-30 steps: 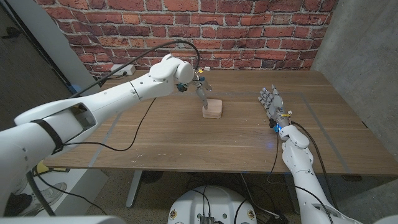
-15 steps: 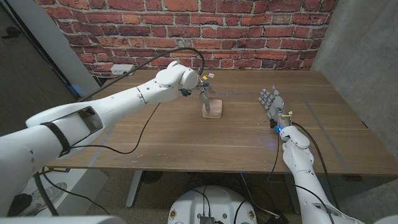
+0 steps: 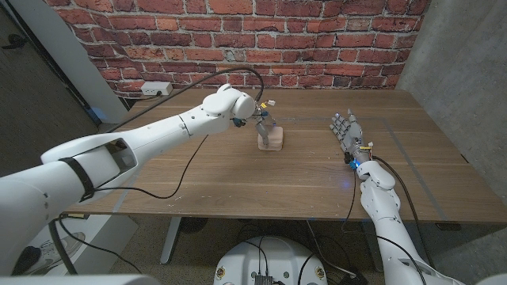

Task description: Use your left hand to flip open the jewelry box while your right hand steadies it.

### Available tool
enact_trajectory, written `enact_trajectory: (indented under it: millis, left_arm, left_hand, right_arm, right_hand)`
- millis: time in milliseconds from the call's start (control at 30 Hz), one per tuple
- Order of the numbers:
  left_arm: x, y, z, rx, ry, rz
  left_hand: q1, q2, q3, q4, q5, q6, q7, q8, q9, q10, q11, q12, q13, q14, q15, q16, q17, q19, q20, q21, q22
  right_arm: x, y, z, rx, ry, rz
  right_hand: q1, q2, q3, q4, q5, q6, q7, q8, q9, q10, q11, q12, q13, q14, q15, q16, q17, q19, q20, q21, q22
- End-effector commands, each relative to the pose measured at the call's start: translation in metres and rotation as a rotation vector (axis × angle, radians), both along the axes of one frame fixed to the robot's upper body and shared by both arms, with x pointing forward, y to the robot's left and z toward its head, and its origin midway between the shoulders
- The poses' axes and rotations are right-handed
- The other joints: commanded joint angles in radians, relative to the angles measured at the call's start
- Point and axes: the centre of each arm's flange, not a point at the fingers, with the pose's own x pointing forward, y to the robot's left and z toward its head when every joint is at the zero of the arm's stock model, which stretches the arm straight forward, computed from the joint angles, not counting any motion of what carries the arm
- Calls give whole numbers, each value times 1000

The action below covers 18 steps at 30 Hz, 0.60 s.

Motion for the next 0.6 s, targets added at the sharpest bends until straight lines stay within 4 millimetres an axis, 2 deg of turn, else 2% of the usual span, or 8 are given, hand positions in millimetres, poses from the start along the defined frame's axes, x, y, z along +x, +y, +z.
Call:
enact_trajectory:
  millis: [33,333,367,400,433,500,600]
  left_arm:
    - [5,-4,-10,23,8,-13]
    - [5,-7,-15,42,-1,-26]
    - [5,-7,-16,41,1,-28]
    - [6,-7,-16,39,5,-31]
    - [6,-7,-17,34,11,-32]
    - [6,-7,-17,35,4,-37]
    - [7,-7,-19,30,4,-40]
  left_hand:
    - [14,-2,-5,-2,4,-40,-13,-2,4,-36,-6,-6,4,-40,-2,-6,1,-10,-11,-4,4]
    - [21,8,-6,0,4,-21,-26,6,5,-22,-15,2,5,-31,-12,4,-1,-1,-16,-2,5]
    - [24,10,-6,-1,4,-16,-28,7,5,-18,-17,3,5,-28,-15,5,-1,4,-27,0,5]
    - [29,13,-7,-1,4,-11,-29,9,5,-12,-19,6,5,-18,-21,9,-3,14,-56,3,5]
    - [36,16,-10,-2,3,-2,-32,12,5,8,-28,14,4,-5,-37,13,-6,39,-86,10,3]
    - [53,20,-15,-6,0,14,-33,16,5,46,-44,26,1,39,-73,22,-11,99,-121,28,-2]
    - [67,19,-20,-10,-3,37,-39,23,5,82,-61,36,-2,92,-88,33,-14,140,-122,38,-6]
  right_arm:
    - [-1,-2,-1,3,0,-6]
    - [-1,-2,-2,5,4,-7]
    - [-1,-2,-3,5,4,-7]
    - [-1,-2,-3,7,3,-6]
    - [-1,-2,-3,7,3,-6]
    - [-1,-2,-3,7,1,-7]
    - [-1,-2,-2,6,-1,-7]
  right_hand:
    - [-9,0,-1,7,3,10,1,0,2,9,1,1,2,6,0,-2,4,12,-9,-2,2]
    - [-9,0,0,7,4,11,0,-1,2,10,0,-1,2,9,0,-2,4,14,-9,-3,2]
    - [-9,0,0,7,4,11,1,-2,2,10,1,-1,2,9,1,-2,4,14,-8,-3,2]
    - [-9,0,0,7,4,11,1,-2,2,10,2,-2,2,10,1,-3,4,15,-7,-3,2]
    - [-9,0,0,7,4,11,0,-2,2,10,0,-2,2,9,-1,-3,4,14,-9,-4,2]
    - [-9,0,0,7,4,12,1,-2,2,13,1,-1,2,10,0,-3,4,15,-9,-4,2]
    - [-9,-1,0,7,4,12,1,-3,2,14,2,-2,3,11,2,-3,4,16,-8,-4,2]
